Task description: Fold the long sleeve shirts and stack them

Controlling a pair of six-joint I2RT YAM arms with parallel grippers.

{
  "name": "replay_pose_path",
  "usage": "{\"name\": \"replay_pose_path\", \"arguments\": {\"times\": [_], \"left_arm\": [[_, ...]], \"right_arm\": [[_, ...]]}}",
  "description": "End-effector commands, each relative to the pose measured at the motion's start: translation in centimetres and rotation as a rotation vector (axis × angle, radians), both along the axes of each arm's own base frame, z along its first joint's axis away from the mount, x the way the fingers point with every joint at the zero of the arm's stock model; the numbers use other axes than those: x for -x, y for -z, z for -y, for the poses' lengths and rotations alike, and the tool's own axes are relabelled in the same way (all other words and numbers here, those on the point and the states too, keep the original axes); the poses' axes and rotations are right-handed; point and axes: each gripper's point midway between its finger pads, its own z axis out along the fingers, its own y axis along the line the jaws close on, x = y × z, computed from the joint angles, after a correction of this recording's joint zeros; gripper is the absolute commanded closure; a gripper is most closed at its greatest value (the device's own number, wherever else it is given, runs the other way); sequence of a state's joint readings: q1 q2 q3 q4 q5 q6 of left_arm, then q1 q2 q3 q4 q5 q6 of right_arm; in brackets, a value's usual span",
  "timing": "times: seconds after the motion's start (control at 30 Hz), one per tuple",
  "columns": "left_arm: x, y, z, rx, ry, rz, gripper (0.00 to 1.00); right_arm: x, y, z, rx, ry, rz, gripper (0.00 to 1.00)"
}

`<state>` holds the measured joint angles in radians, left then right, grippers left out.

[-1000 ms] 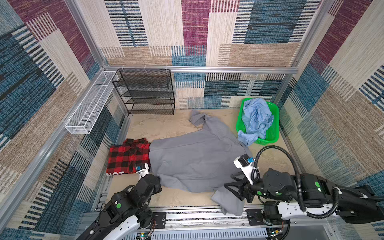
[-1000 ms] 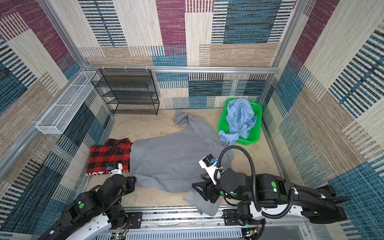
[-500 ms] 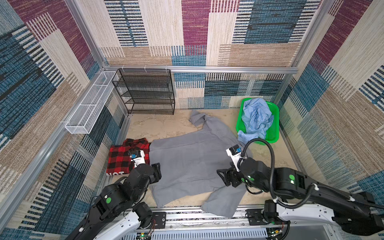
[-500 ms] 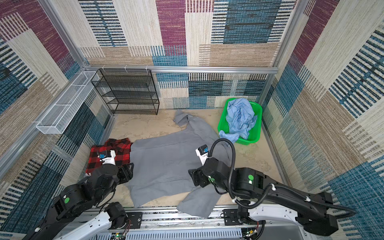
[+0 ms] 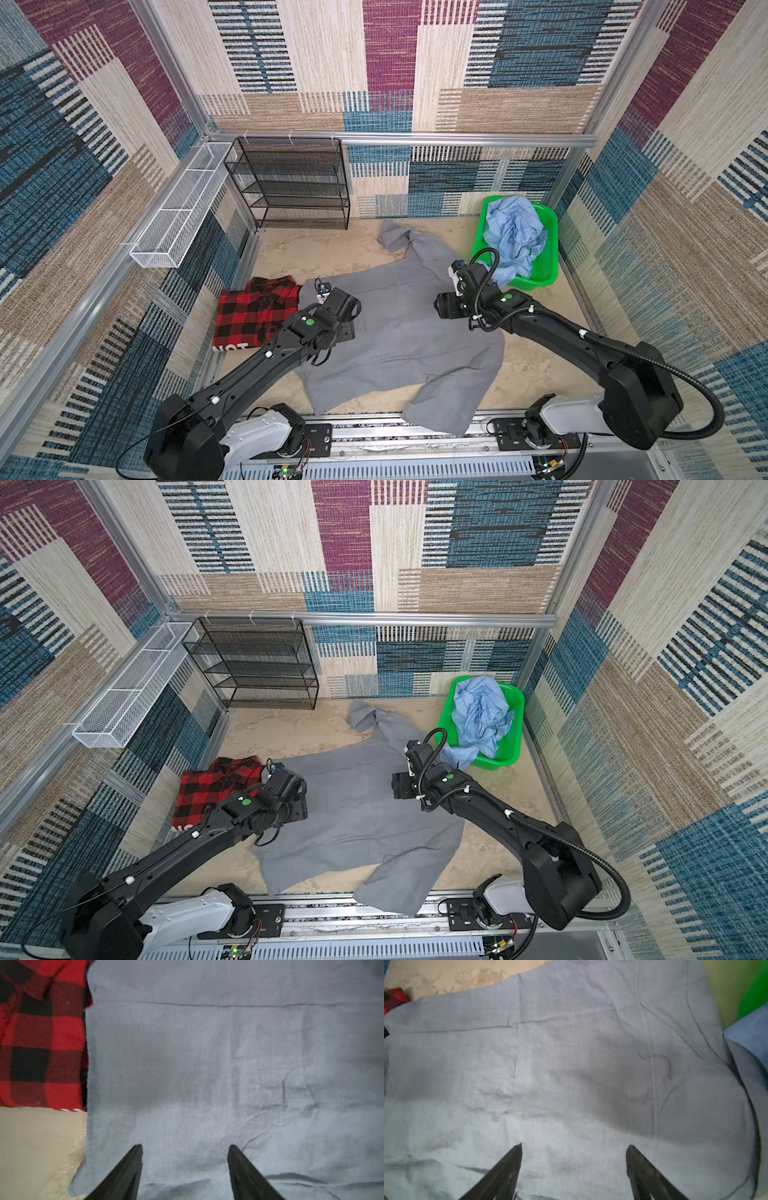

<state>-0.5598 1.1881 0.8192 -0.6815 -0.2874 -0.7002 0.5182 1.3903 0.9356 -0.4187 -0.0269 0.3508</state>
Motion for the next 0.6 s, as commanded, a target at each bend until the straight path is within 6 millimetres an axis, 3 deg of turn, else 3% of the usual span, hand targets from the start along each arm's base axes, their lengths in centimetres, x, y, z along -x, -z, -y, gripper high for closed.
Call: {"name": "replay_pose_path", "arguments": {"times": [0.0,0.13,0.27,0.43,0.57], "left_arm": [[-1.5,1.1,1.8,0.101,0.037,-0.024,0.33],[-2.3,3.0,1.7,0.077,0.021,-0.082,0.34],[-2.4,4.7,1.3,0.058,0.003,-0.113,0.34],[-2.8,5.5,0.6,0.041,-0.012,-0.120,0.35],[-3.6,5.8,0.5,0.031,-0.014,-0.119,0.35]], "right_arm": [[-5.5,-3.0,0.8,-0.082,0.094,0.144,0.20],[-10.6,-3.1,1.9,-0.049,0.219,0.204,0.20],[-14.9,-0.8,3.4,-0.051,0.344,0.164,0.20],[-17.6,1.7,6.6,0.020,0.475,0.140,0.19],[-17.5,2.6,10.3,0.000,0.579,0.114,0.20]]}}
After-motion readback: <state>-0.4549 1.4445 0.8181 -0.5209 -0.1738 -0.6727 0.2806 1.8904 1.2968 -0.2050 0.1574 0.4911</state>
